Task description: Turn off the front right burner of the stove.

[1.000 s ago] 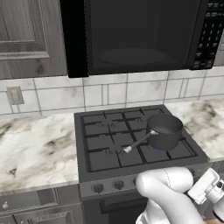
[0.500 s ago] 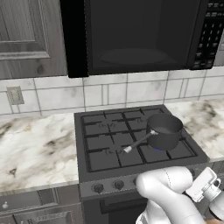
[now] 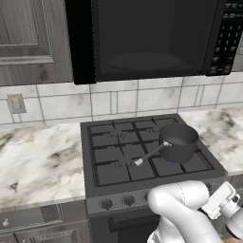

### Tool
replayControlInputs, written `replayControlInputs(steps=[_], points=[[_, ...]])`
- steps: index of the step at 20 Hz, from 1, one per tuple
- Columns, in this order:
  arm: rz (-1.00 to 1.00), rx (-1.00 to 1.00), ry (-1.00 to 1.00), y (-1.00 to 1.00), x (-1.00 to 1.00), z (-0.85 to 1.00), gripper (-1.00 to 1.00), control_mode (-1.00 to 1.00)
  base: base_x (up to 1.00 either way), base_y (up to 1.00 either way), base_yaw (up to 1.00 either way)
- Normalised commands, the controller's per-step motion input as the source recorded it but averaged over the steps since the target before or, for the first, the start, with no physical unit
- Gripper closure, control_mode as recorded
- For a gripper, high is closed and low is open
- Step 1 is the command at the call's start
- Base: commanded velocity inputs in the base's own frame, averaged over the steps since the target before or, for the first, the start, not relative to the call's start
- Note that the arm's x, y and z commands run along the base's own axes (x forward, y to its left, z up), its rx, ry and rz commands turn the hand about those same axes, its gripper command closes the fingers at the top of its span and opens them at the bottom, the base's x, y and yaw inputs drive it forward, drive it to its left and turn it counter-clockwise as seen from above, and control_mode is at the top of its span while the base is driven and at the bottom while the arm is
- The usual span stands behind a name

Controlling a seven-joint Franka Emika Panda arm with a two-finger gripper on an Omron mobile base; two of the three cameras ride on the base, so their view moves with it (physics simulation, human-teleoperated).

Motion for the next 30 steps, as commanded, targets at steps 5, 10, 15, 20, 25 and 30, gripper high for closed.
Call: replayControlInputs(steps=[5, 10, 15, 20, 25, 30], points=[[-0.08, 0.0, 0.02, 0.0, 0.04, -0.06, -1.0, -1.0, 0.0, 0.0, 0.0], [-0.08, -0.01, 0.01, 0.0, 0.04, -0.06, -1.0, -1.0, 0.0, 0.0, 0.0], [-0.08, -0.06, 0.01, 0.0, 0.02, -0.05, -1.0, -1.0, 0.0, 0.0, 0.0], [-0.07, -0.06, 0.0, 0.0, 0.0, 0.0, -1.0, -1.0, 0.0, 0.0, 0.0], [-0.05, -0.04, 0.0, 0.0, 0.03, 0.0, -1.0, -1.0, 0.0, 0.0, 0.0], [-0.03, -0.03, 0.0, 0.0, 0.02, 0.0, -1.0, -1.0, 0.0, 0.0, 0.0]])
